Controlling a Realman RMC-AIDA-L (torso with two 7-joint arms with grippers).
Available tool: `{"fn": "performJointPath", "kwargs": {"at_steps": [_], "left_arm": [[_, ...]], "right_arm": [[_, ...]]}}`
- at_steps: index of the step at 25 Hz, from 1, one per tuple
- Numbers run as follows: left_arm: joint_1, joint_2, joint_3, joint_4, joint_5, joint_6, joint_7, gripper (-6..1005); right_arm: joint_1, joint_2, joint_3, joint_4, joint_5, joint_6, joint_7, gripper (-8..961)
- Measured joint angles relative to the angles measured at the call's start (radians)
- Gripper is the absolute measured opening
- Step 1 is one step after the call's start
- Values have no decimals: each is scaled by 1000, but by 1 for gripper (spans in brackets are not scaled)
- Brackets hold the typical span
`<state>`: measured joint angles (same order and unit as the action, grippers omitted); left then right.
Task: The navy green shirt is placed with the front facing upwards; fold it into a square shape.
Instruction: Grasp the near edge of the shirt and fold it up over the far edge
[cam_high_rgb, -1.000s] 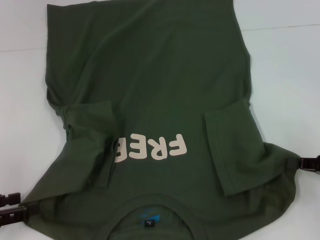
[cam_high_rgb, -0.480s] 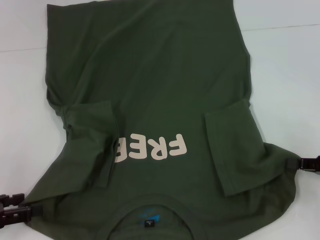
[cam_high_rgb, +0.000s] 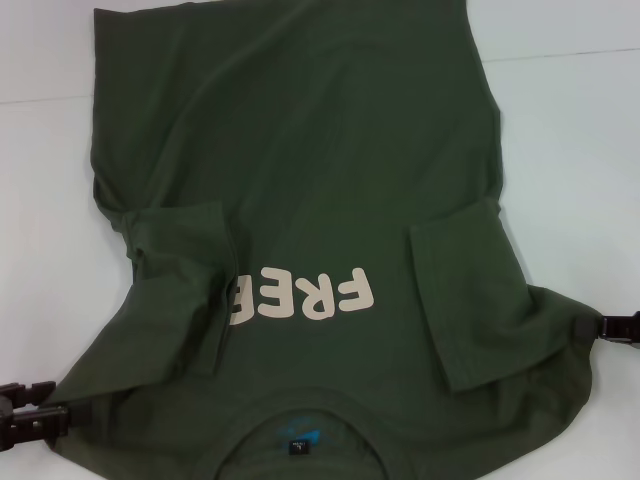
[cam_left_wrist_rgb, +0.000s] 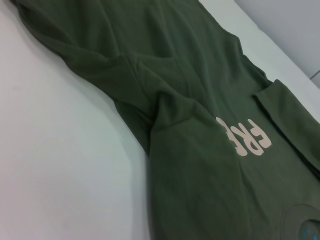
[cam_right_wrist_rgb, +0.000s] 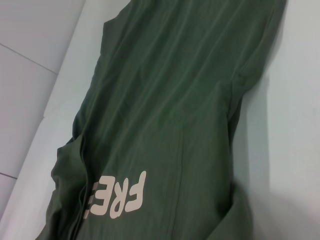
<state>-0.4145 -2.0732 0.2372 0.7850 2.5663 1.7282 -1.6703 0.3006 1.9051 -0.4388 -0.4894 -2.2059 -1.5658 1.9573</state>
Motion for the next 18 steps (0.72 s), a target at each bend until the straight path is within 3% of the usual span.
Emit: {"fn": "performJointPath", "kwargs": {"at_steps": [18], "left_arm": [[-31, 15, 2, 0, 70, 19, -92, 873]], "right_arm": [[-1, 0, 0, 0, -3, 5, 0, 12]]}}
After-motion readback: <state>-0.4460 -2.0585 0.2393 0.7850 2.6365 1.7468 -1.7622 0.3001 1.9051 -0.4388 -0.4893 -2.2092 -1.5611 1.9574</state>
